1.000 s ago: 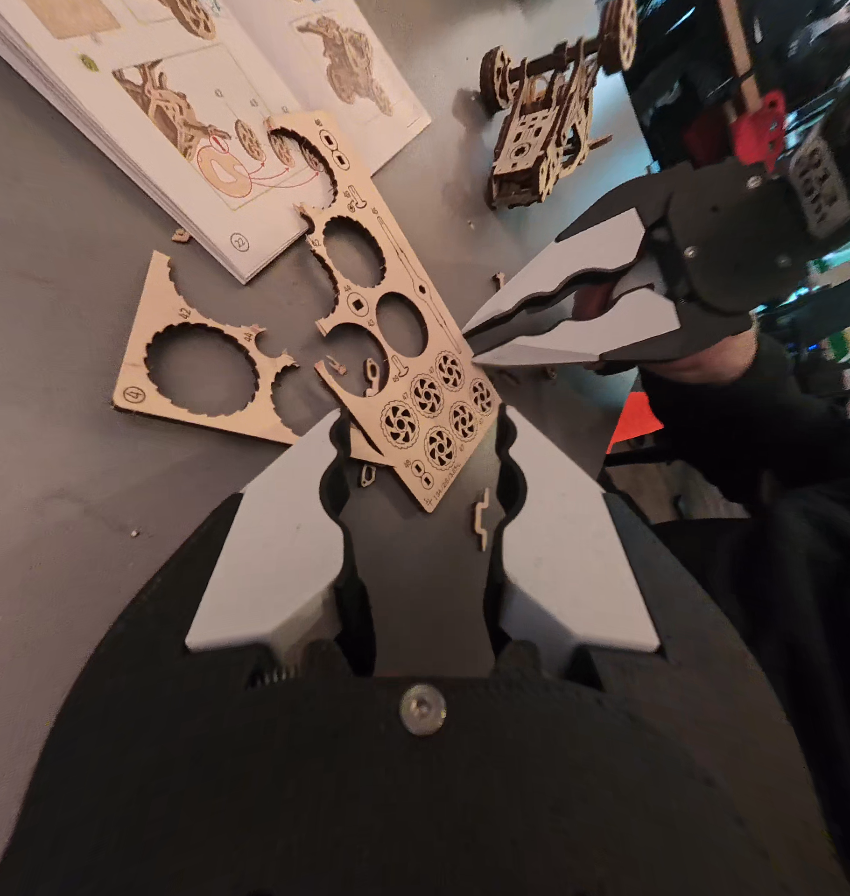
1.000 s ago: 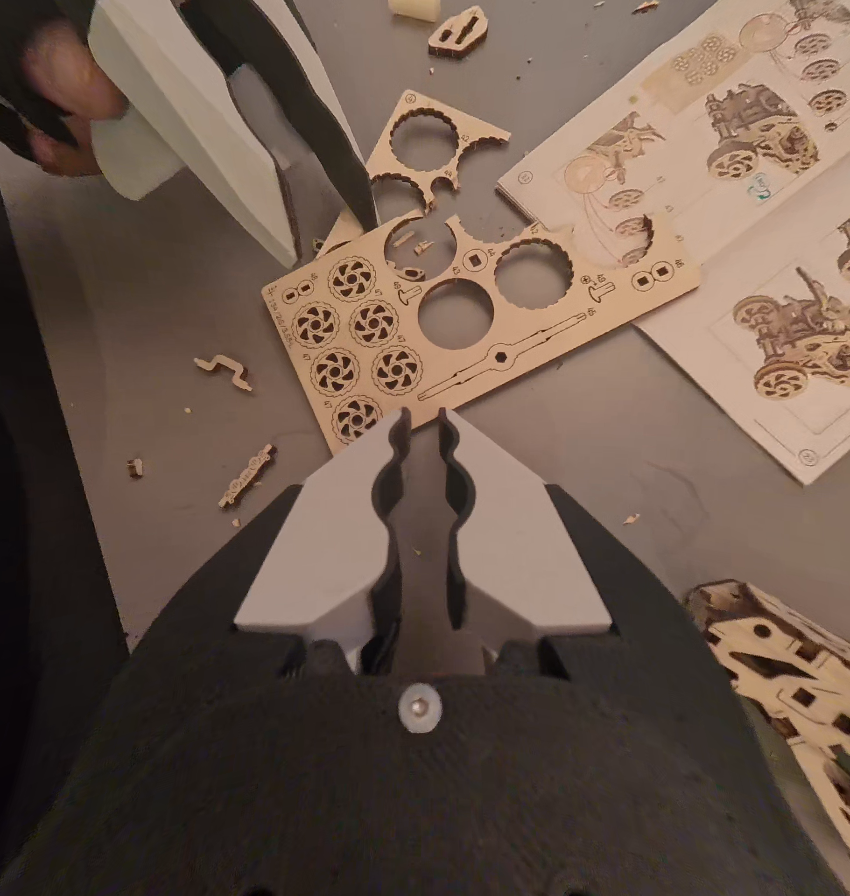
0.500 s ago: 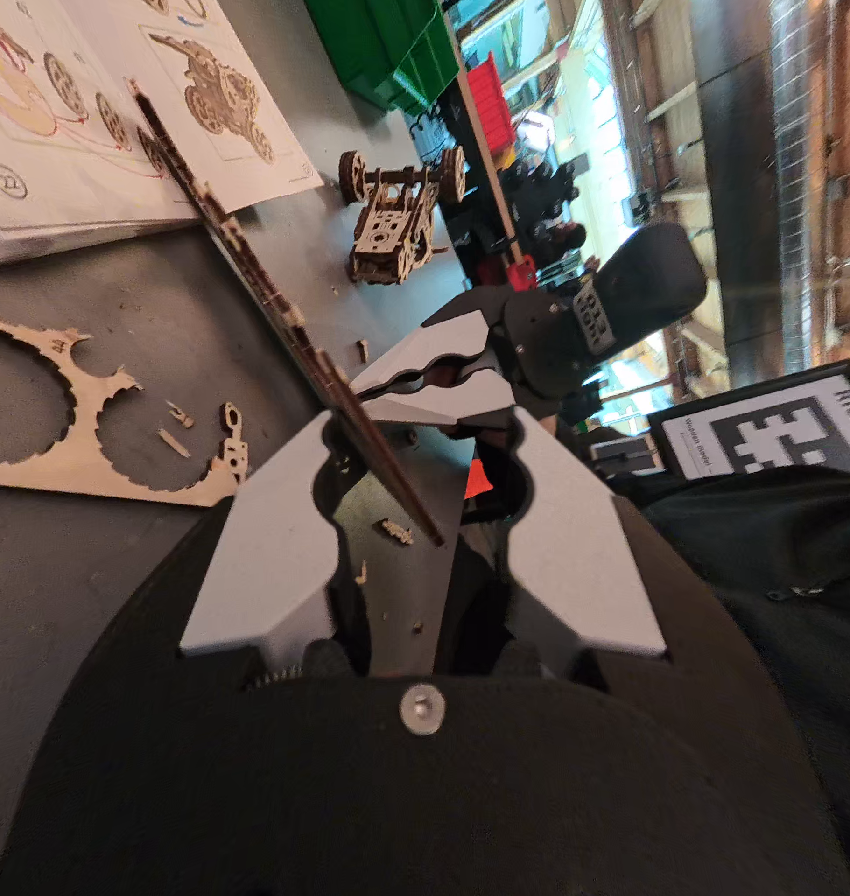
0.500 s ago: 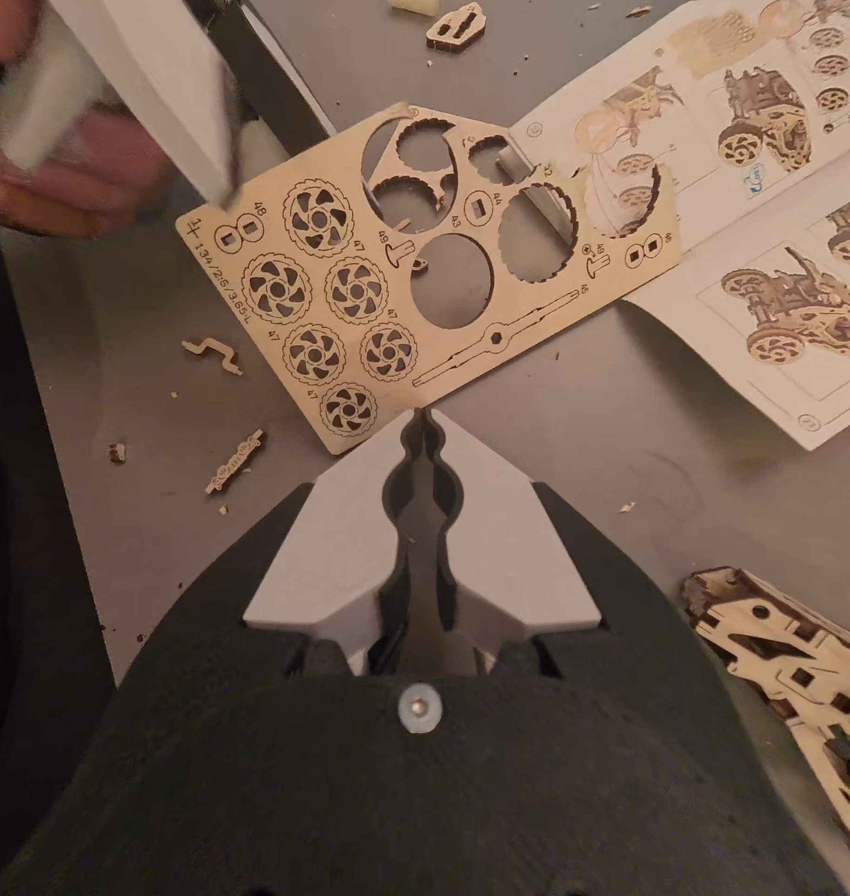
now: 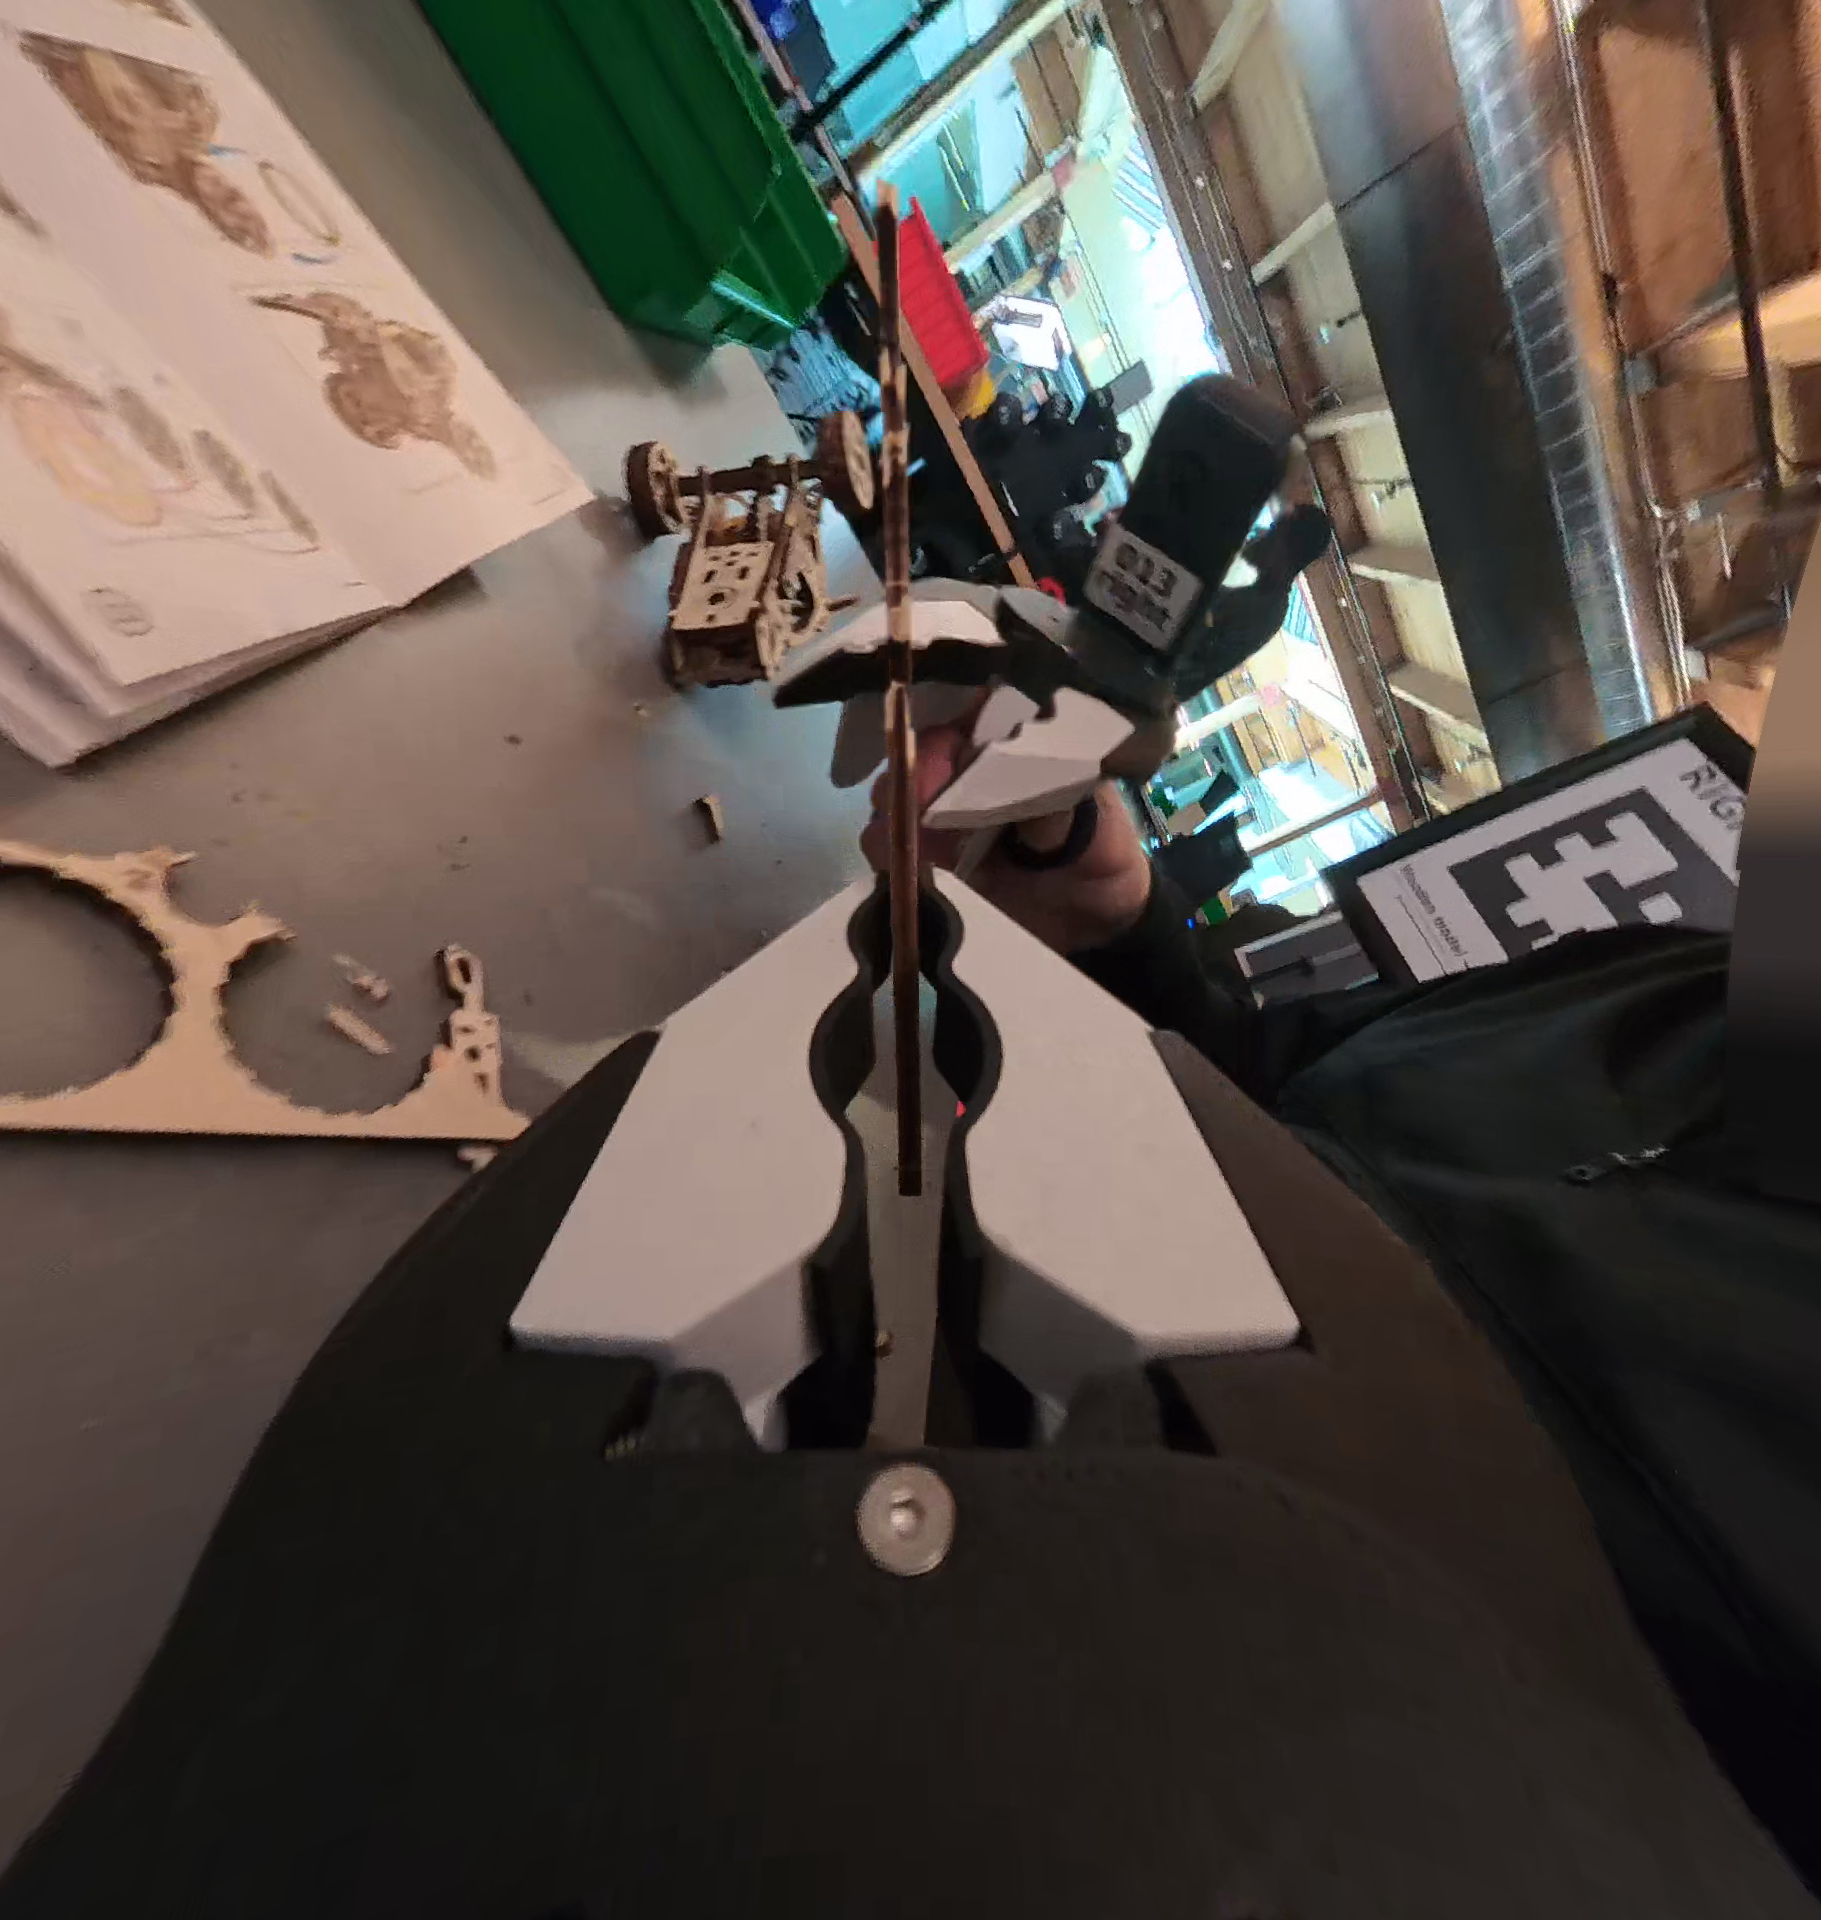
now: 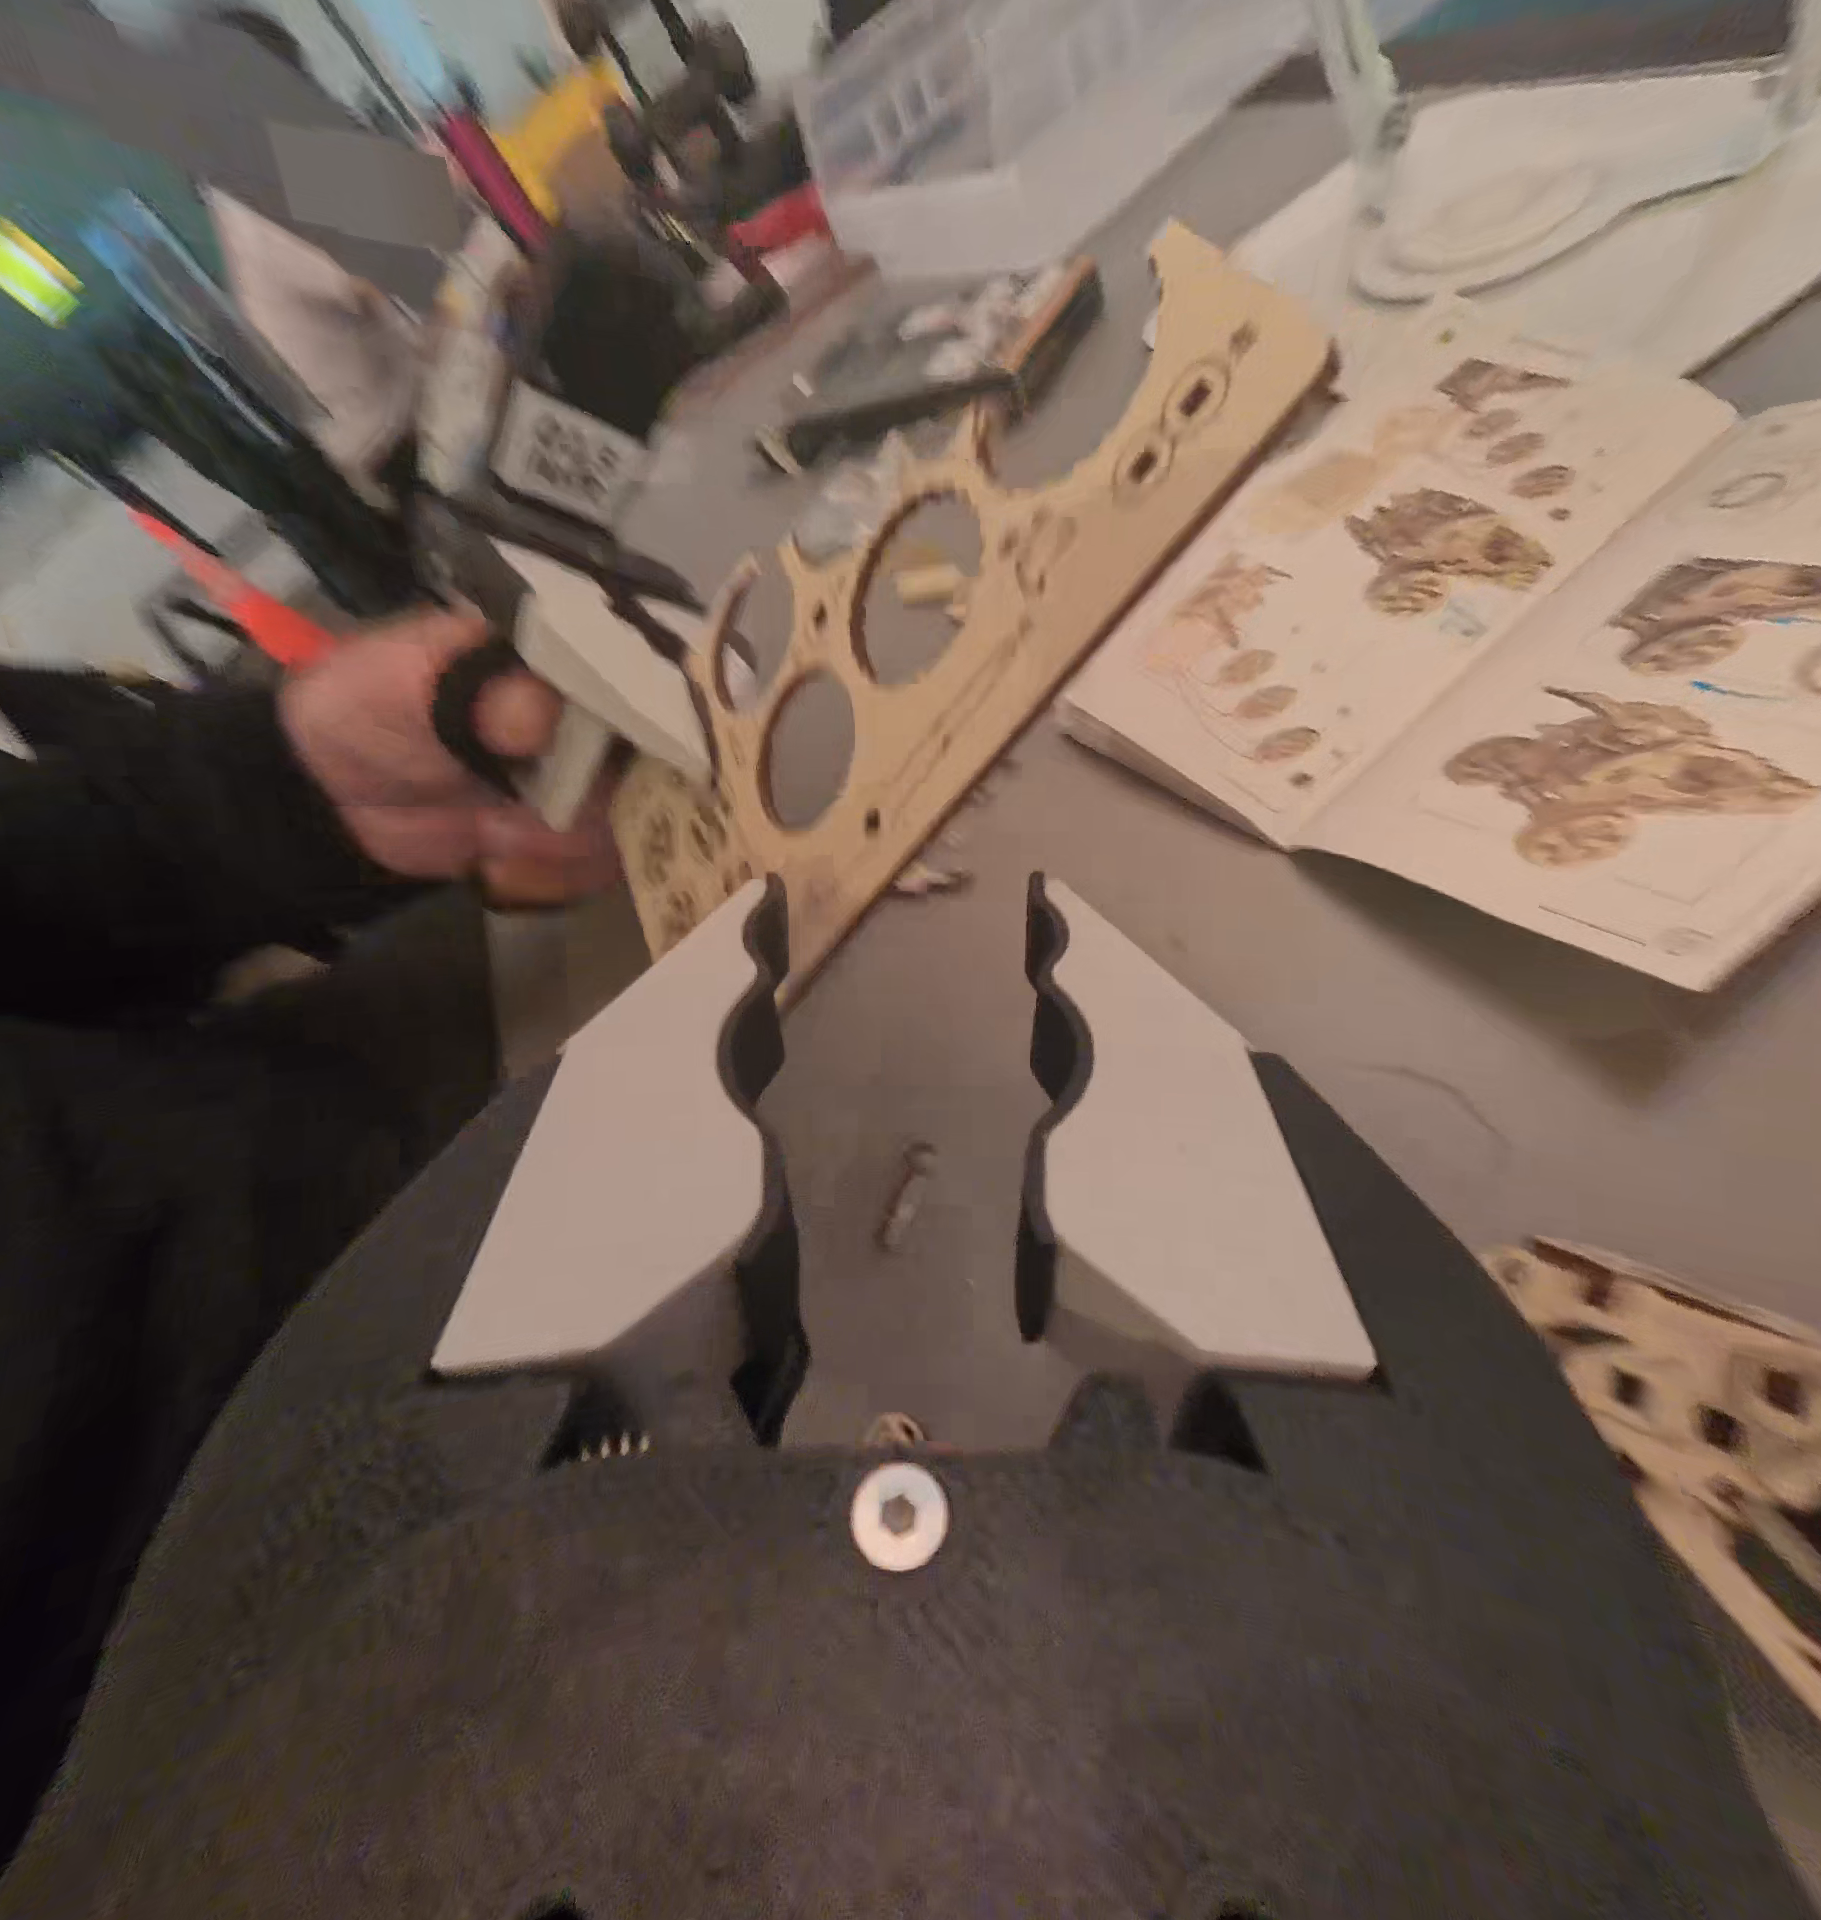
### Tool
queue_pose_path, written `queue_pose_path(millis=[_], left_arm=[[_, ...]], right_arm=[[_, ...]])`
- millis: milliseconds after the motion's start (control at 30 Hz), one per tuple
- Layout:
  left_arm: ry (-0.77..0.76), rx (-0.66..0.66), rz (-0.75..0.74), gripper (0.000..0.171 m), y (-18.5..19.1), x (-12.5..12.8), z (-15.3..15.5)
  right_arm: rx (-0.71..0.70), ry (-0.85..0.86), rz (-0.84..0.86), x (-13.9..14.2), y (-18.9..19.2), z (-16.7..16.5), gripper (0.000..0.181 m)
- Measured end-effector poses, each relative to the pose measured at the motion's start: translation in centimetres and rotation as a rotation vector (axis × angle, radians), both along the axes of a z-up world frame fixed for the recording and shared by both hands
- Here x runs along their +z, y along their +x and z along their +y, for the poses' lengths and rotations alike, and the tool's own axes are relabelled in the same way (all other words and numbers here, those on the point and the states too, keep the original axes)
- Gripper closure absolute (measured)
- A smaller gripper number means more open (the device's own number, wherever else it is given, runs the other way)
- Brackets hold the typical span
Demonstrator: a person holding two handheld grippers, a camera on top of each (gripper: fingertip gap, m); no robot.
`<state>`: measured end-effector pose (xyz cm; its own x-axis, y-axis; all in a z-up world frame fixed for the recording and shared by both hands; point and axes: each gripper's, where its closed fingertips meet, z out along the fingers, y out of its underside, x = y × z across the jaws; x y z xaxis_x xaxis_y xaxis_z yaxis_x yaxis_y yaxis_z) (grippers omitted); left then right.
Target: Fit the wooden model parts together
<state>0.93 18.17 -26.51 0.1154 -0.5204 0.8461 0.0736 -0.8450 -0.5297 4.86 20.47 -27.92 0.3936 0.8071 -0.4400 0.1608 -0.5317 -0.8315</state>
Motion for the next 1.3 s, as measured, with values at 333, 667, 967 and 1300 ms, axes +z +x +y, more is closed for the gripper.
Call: queue_pose_path(millis=[333,667,967,1300], left_arm=[[0.12,-0.048,0.055,0.171,2.9,0.4,-1.7],[0.238,0.005,0.108,0.171,4.2,1.0,-1.5],[0.291,0.029,0.087,0.171,4.6,2.0,-1.6],[0.498,0.1,0.301,0.168,5.1,1.4,-1.2]], right_arm=[[0.056,-0.173,0.36,3.7,-1.0,0.0,0.167],[0.044,-0.222,0.482,4.4,0.6,0.0,0.168],[0.087,-0.23,0.591,5.6,1.3,-0.5,0.175],[-0.012,-0.164,0.451,4.6,1.7,0.3,0.176]])
